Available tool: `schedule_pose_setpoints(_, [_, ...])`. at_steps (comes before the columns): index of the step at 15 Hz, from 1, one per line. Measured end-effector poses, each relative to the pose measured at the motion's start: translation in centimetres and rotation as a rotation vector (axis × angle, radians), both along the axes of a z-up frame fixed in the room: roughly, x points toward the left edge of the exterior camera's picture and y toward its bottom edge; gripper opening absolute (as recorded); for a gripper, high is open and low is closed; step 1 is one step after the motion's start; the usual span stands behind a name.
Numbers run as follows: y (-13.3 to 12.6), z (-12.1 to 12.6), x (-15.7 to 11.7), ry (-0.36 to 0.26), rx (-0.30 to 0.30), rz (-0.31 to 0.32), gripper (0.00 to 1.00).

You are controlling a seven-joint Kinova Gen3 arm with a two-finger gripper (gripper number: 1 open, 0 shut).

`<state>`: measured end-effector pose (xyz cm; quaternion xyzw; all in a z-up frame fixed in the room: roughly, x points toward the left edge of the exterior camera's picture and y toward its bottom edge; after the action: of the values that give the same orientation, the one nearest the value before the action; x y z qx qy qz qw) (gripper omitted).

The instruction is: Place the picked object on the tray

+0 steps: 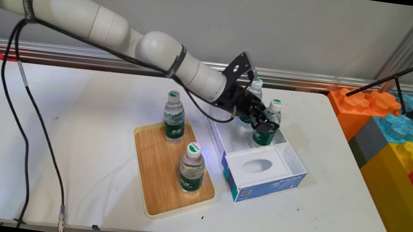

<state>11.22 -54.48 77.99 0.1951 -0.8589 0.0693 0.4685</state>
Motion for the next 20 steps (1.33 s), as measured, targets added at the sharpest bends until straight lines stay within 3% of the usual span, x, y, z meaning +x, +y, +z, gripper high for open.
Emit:
schedule_pose_setpoints(5, [0.5, 5.9, -0.4, 0.005, 0.004, 0.048, 0.00])
schedule_pose_setpoints(12, [2.5, 16.0, 2.2, 0.014, 0.014, 0.109, 0.00])
schedule_pose_setpoints(16, [4.6, 22.4, 6.0, 0.024, 0.012, 0.119, 0.00])
schedule_pose_setpoints(20, [7.1, 26.1, 10.6, 0.011, 0.011, 0.120, 0.00])
